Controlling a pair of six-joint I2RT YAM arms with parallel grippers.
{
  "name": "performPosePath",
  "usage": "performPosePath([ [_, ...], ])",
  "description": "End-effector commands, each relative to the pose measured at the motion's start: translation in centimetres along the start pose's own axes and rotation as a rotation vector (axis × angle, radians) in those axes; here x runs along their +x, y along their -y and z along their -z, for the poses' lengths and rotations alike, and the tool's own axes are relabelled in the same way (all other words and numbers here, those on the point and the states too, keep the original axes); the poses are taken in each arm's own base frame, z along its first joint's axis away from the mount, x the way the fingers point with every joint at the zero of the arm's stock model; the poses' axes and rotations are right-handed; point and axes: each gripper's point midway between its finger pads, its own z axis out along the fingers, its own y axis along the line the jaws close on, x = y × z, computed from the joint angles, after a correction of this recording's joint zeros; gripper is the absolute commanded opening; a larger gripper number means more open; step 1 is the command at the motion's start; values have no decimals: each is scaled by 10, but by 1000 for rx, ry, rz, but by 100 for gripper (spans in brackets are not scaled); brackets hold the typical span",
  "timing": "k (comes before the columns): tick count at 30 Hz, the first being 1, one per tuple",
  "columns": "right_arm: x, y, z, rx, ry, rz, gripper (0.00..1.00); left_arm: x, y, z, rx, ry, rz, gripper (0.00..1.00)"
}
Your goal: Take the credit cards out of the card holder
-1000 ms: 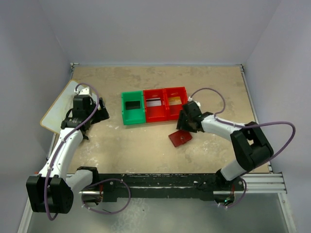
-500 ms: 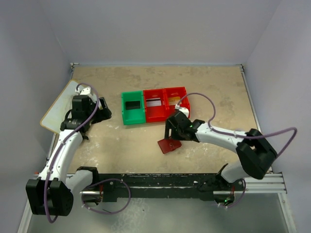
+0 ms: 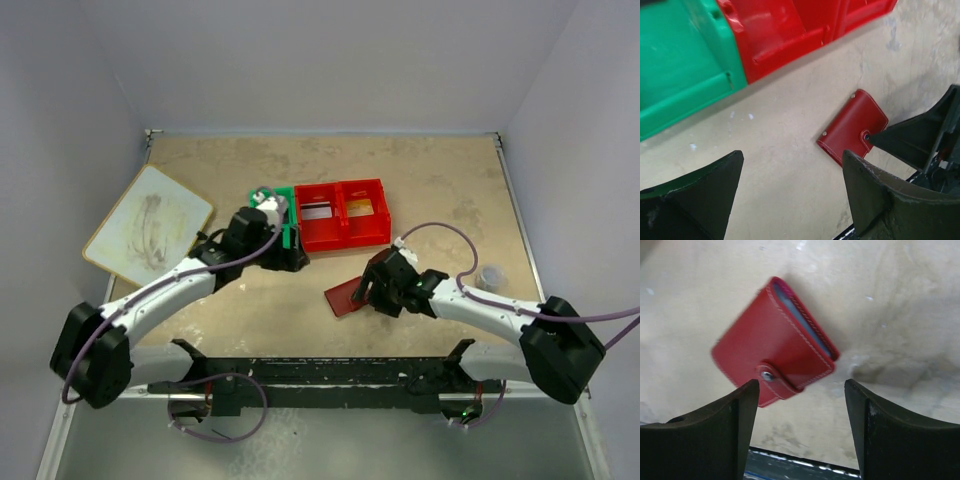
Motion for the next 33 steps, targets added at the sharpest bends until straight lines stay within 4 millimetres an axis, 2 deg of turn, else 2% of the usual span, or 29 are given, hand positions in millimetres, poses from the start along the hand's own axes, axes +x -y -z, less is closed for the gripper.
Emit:
performPosePath([
  [1,-14,-36,1,-138,38,-83,71,-4,30,-25,26,13,-41,77],
  [4,-19,-50,-3,-230,32,-1,66,11,41,-43,45,-35,-54,76],
  [7,-28,-47,-6,-227,56,3,64,23,47,-56,45,-59,-49,73],
  [11,-40,-43,-10,-242,64,14,55,33,49,-68,64,-70,-25,71],
  [14,-48,-46,-16,-266,54,94,54,44,48,-77,65,-99,-15,67],
  [20,-46,-71,-27,-324,-25,271,54,64,51,-84,89,-140,25,64],
  [26,-58,-74,-37,-281,-8,333,55,87,35,-84,52,-163,60,56],
  [29,-58,-64,-39,-212,-18,296,64,94,25,-80,18,-157,82,55],
  [31,-50,-63,-41,-193,-30,274,68,100,19,-80,-1,-156,98,55],
  [33,-34,-63,-43,-134,-49,300,68,106,22,-82,24,-171,111,55],
])
